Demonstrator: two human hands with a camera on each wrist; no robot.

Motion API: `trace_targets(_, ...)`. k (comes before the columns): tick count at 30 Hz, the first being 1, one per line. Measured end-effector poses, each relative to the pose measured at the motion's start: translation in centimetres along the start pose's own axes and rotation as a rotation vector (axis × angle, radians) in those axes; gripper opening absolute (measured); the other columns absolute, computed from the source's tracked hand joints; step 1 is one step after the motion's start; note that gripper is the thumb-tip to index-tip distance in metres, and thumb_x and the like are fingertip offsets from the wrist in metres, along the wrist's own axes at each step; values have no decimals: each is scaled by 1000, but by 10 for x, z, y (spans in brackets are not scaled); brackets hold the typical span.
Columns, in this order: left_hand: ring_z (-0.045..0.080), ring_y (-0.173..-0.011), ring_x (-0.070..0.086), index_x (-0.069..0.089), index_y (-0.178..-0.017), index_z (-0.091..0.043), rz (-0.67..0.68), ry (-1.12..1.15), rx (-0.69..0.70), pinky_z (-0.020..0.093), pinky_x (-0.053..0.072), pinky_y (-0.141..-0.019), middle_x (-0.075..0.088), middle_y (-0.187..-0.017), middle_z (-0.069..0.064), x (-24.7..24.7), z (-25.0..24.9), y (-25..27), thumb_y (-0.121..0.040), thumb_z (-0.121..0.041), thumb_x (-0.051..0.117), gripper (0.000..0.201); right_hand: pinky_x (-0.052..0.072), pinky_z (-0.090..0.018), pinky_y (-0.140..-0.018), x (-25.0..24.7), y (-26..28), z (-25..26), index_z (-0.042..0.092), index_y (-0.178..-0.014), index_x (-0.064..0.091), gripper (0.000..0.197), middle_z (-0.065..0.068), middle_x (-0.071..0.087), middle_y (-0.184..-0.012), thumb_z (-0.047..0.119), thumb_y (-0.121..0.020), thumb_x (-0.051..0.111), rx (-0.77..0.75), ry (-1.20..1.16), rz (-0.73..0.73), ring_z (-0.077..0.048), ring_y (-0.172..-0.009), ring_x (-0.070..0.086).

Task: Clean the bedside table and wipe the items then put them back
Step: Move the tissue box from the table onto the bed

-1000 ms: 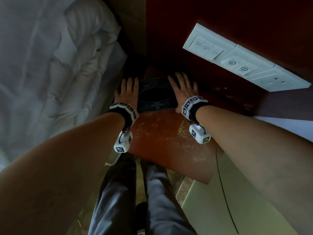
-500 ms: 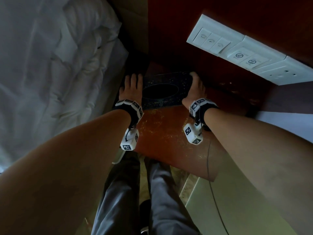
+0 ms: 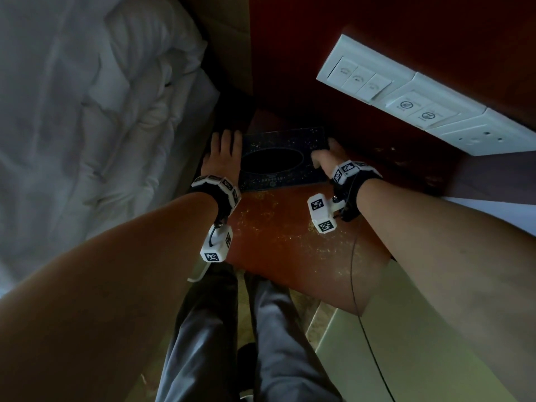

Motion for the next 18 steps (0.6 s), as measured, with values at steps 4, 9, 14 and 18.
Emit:
trace_targets(4,37,-147,-7,-12,-153,-11,36,7,24,50,28,-115,-7,-160,13,2,0,2,-57,-20,90,140,45,-33,-81,-2,-5,2,17,-114,63,46,-10,62,-117,38,-74,56,-32,-48,64,-27,-99,58)
trace_targets(9,36,-147,-10,-13,-153,-12,37,48,46,47,23,-117,-10,-160,13,-4,1,9,-53,-25,92,146,48,-50,-98,-2,-35,-23,25,-85,73,59,-7,71,-102,69,-48,57,62,-289,119,-31,-99,66)
trace_targets(14,36,-147,-9,-11,-153,-12,-11,83,55,45,15,-118,-8,-161,13,-17,7,24,-51,-25,92,145,49,-43,-95,-17,24,6,22,-84,69,45,-6,68,-95,61,-63,56,42,-331,90,-29,-96,65)
trace_targets(18,35,-147,-6,-8,-153,-12,-59,79,91,46,20,-117,-5,-160,12,-36,10,46,-50,-27,92,144,46,-42,-97,-23,60,27,20,-87,63,30,-9,64,-105,45,-86,46,-12,-370,49,-30,-104,61)
Point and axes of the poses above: each hand's wrist, its own y-axis away from the middle knuckle, its own x-axis out of the palm, z = x × y, the point moved 7 cm from there along -y, towards the middle knuckle
